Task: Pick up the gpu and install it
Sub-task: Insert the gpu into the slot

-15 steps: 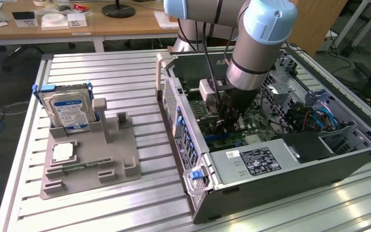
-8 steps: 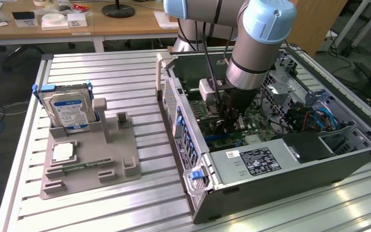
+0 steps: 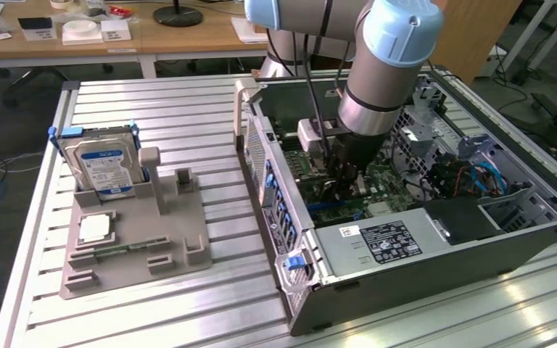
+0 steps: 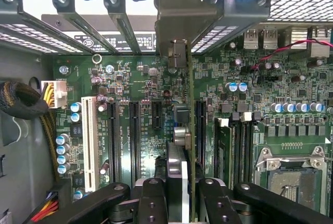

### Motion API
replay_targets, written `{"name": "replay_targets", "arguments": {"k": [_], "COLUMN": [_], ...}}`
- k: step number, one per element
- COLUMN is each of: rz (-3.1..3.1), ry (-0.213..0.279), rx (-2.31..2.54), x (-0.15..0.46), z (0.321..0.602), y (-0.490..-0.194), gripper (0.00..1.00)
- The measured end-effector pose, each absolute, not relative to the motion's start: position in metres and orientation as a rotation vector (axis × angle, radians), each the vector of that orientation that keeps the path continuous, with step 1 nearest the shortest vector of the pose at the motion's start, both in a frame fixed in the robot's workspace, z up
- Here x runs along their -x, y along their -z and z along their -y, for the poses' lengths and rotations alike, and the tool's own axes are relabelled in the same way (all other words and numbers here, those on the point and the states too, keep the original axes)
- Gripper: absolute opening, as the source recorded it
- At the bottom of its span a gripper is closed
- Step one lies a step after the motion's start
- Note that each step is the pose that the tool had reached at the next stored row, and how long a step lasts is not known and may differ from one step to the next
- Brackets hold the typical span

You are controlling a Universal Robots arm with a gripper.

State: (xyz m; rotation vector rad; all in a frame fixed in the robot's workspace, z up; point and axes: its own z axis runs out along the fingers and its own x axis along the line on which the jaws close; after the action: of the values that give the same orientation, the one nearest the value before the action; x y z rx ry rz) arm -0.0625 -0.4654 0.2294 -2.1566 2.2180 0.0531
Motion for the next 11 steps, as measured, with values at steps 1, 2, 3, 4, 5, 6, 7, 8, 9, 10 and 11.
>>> {"name": "replay_targets", "arguments": {"k": [1, 2, 3, 4, 5, 6, 7, 8, 9, 10, 11], "rz": [-2.218, -2.218, -2.218, -2.218, -2.218, -2.218, -2.218, -2.218, -2.218, -2.218, -2.218], "ry": [-0.053, -0.053, -0.053, -0.053, -0.053, -0.053, -0.053, -0.053, -0.053, -0.053, -0.053], "rx": [2.157, 2.157, 2.157, 2.157, 2.157, 2.156, 2.156, 2.157, 2.157, 2.157, 2.157], "x": [0.0625, 0.0626, 0.0628, 0.0628, 0.0631, 0.0635, 0.0637, 0.0639, 0.0643, 0.0644, 0.0645], "z": [0.4654, 0.4654, 0.4654, 0.4654, 0.4654, 0.4653, 0.4653, 0.4654, 0.4654, 0.4654, 0.4654], "y": [-0.2291, -0.2290, -0.2290, -0.2287, -0.2286, -0.2283, -0.2281, -0.2280, -0.2277, -0.2276, -0.2276], "gripper": [0.28, 0.28, 0.28, 0.28, 0.28, 0.28, 0.28, 0.28, 0.28, 0.28, 0.28]}}
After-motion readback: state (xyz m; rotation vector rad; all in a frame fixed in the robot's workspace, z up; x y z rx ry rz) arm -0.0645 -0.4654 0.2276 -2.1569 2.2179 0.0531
